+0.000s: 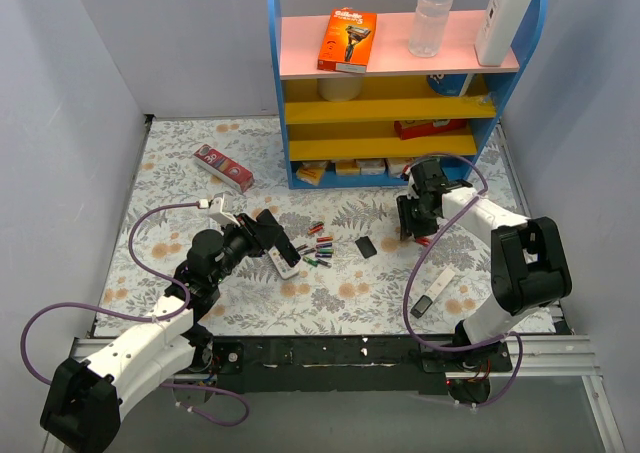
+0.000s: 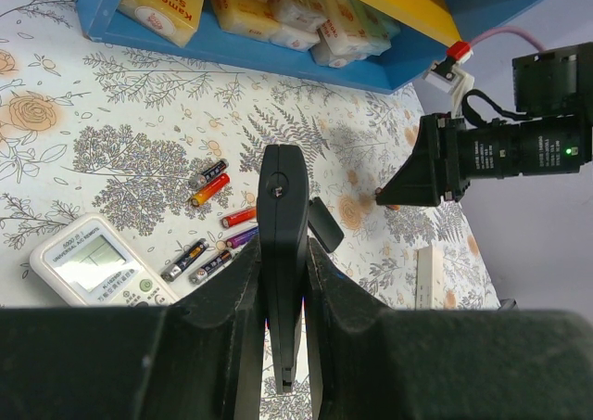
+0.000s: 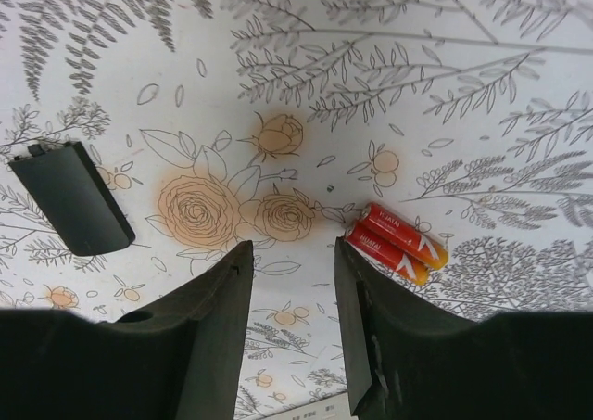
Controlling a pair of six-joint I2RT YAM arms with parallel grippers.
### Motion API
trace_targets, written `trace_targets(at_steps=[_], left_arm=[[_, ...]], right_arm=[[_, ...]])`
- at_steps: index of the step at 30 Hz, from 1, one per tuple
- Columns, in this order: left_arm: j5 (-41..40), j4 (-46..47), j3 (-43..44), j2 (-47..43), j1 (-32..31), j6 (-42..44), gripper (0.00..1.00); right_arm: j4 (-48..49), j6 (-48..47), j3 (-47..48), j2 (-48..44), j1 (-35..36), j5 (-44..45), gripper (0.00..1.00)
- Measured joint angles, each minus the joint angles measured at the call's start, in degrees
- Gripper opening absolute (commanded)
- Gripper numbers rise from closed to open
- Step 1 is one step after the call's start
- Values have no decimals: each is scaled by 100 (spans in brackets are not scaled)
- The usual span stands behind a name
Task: Load the batteries into the remote control
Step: Pick up the battery from the center of the board.
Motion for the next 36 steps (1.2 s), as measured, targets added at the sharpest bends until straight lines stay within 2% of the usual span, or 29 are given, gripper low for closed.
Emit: trace_targets(at_steps=[5,14,26,36], left_arm=[[0,0,7,0,0,2,0],[0,-9,9,-44,0,24,0],[48,-15,9,-105,0,68,0],[50,-46,9,-188,0,90,0]], right_arm=[[-275,-518,382,-22,44,267,44],[-723,-1110,706,122,44,623,43],[-898,-1410,704,549,44,551,43],[-918,-1421,695,811,116,560,39]])
